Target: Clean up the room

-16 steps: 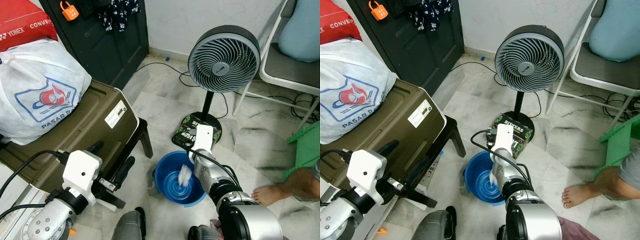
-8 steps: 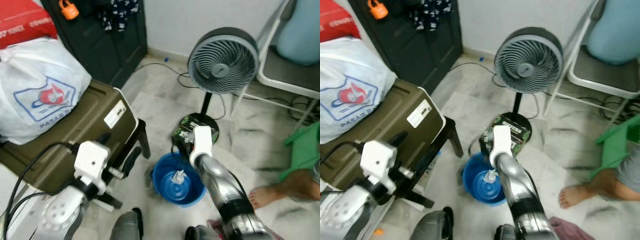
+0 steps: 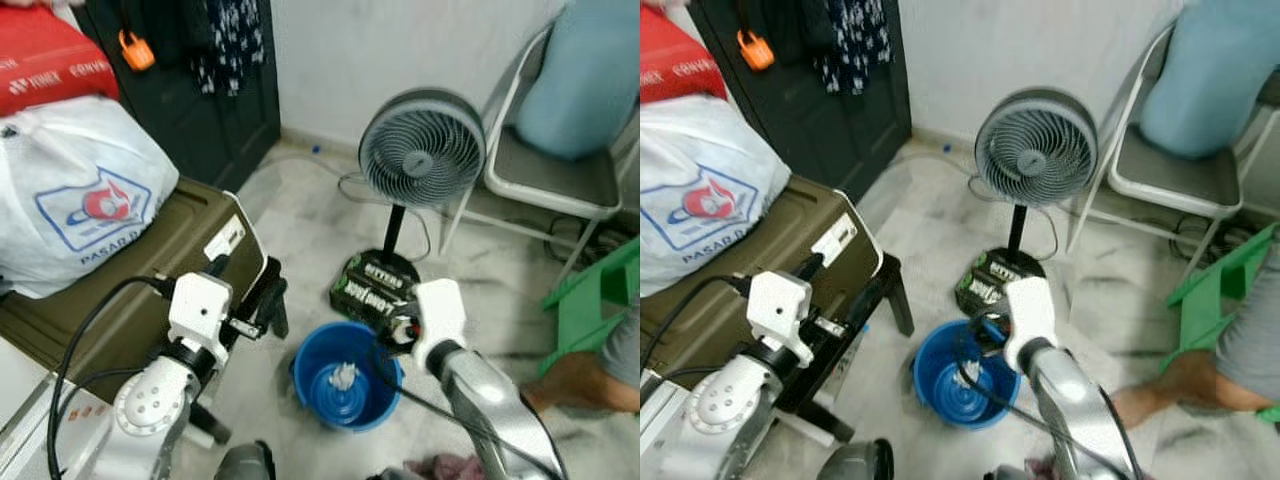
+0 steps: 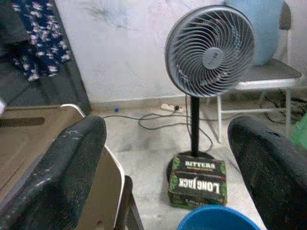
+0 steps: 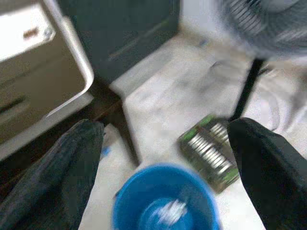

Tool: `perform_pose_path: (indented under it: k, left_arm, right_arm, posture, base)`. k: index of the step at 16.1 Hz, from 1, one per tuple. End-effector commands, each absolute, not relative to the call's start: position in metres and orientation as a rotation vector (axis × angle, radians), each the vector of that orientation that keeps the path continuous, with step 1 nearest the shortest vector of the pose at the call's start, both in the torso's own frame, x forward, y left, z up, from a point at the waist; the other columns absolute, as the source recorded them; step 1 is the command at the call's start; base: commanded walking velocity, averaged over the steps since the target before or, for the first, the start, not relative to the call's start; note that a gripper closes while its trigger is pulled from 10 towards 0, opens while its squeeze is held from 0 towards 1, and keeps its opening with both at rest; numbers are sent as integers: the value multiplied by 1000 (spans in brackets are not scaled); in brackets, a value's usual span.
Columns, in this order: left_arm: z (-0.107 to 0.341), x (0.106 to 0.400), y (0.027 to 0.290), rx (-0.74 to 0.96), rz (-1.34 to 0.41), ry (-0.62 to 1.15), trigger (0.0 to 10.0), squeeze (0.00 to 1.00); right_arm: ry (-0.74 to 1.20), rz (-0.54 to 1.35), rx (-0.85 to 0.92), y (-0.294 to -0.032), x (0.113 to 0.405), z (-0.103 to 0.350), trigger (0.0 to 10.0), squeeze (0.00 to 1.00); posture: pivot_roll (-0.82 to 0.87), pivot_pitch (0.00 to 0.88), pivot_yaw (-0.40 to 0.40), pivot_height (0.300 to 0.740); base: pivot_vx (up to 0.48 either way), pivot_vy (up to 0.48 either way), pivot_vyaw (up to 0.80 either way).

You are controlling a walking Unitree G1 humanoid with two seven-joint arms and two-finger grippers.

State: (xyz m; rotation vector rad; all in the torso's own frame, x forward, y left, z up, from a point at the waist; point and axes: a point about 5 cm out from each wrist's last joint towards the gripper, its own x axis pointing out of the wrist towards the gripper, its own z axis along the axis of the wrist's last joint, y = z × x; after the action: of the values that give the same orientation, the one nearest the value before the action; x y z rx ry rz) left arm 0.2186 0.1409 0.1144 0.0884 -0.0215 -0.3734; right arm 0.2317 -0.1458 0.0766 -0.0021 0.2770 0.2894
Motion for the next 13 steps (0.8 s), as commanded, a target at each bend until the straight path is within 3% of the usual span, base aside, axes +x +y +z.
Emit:
perform_pose_path:
  k: [1, 4, 9, 13]
  left_arm:
    - [104, 219, 147, 94, -320, 5, 10000, 0]
    - [91, 220, 156, 84, -240, 10, 10000, 0]
    - [76, 233, 171, 72, -166, 25, 10000, 0]
    - [71, 235, 161, 68, -190, 21, 10000, 0]
  right_arm:
    - [238, 230, -6, -153, 226, 80, 10000, 0]
    - [121, 44, -2, -183, 217, 85, 10000, 0]
    - [79, 106, -77, -172, 225, 88, 10000, 0]
    - [47, 120, -77, -169, 231, 91, 10000, 0]
  posture:
    - [4, 0, 25, 740]
    - [-14, 0, 27, 740]
    - [-34, 0, 34, 740]
    - [-47, 0, 36, 740]
  base:
    - [0, 0, 0]
    - [0, 0, 0]
    - [0, 0, 743]
    - [0, 0, 767]
